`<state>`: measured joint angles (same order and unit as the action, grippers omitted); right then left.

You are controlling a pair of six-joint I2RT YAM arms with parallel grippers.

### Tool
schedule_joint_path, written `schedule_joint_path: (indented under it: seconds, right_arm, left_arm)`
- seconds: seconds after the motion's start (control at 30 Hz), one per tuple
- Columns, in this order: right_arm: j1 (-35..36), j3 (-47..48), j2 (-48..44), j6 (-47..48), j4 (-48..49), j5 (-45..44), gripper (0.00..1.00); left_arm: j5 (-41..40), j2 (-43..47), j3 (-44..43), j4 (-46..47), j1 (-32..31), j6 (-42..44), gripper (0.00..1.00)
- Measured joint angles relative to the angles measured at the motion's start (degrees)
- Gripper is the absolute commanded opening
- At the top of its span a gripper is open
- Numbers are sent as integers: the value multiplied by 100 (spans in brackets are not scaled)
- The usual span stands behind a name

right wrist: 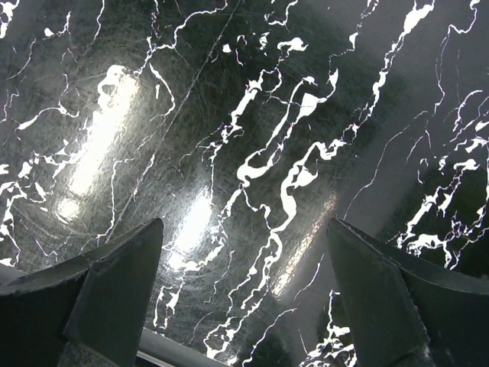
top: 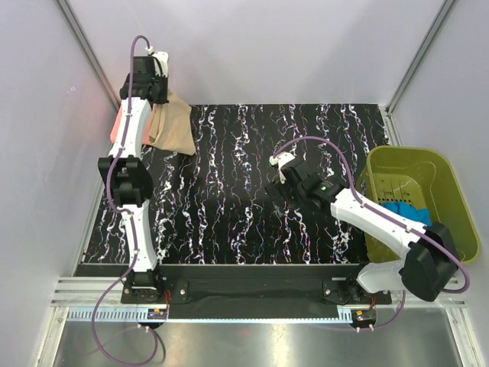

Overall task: Fold and stack the t-shirts
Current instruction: Neatly place the folded tshirt to the corner

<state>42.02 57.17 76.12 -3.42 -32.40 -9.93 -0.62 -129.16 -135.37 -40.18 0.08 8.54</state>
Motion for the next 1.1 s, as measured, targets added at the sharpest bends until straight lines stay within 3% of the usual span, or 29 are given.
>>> schedule_joint_path:
  seconds: [0.27, 1.1]
  right_arm:
    - [-17, 59, 133, 15, 94, 170, 95]
    - [-17, 79, 155, -52, 105, 249, 95]
  left_arm:
    - [79, 55, 2, 11, 365, 63, 0]
    - [533, 85, -57, 260, 682, 46, 0]
